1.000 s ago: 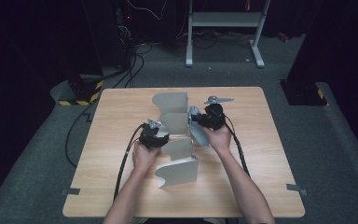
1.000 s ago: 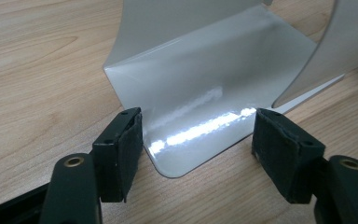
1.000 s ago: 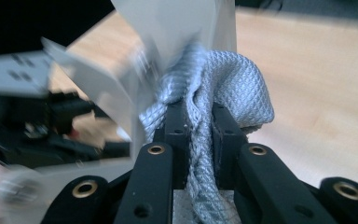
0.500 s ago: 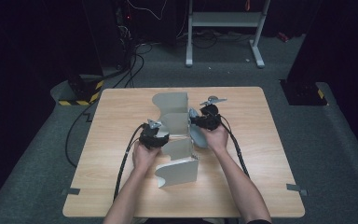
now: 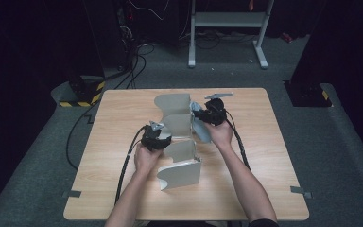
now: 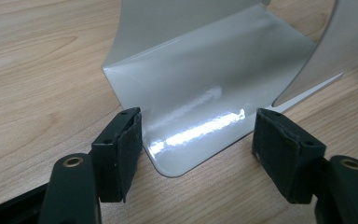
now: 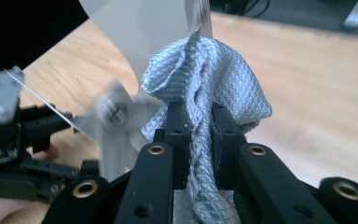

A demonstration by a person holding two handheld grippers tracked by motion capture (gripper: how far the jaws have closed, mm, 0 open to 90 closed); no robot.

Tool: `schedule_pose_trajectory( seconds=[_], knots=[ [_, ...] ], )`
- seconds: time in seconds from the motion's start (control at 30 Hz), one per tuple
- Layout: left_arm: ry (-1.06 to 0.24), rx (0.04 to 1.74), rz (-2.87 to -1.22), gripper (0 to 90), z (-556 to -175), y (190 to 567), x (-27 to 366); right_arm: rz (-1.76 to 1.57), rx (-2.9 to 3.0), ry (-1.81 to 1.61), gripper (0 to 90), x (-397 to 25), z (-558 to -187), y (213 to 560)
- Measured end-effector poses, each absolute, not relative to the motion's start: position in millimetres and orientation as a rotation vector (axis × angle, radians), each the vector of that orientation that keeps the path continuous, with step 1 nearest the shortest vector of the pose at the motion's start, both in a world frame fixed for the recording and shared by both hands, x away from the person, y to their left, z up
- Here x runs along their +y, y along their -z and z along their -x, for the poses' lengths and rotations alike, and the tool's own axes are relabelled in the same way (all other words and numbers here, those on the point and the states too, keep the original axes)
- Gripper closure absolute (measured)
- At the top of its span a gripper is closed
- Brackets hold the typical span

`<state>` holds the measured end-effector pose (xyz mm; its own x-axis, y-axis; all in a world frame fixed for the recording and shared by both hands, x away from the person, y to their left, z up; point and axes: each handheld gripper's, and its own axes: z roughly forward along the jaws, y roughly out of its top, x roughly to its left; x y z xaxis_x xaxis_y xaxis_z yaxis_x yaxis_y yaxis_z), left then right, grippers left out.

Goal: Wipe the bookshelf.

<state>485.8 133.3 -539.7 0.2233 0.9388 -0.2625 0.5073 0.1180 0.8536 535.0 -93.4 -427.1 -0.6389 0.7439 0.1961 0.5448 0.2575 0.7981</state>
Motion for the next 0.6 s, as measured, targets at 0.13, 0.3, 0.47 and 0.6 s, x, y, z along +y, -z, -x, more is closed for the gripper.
schedule_pose_trajectory(
  seconds=[0.13, 0.3, 0.47, 0.6],
  knots=[
    [-0.558, 1.422, -1.512, 33.6, -486, 540, 132, -1.182, 2.282, -1.356, 81.0, -94, -537, 407],
    [-0.561, 1.42, -1.516, 33.7, -486, 540, 133, -1.19, 2.261, -1.368, 80.7, -89, -545, 403],
    [-0.56, 1.42, -1.516, 33.9, -485, 540, 133, -1.222, 2.283, -1.324, 80.8, -86, -554, 419],
    [-0.561, 1.419, -1.524, 33.9, -485, 540, 133, -1.231, 2.302, -1.306, 80.9, -85, -557, 427]
  ],
)
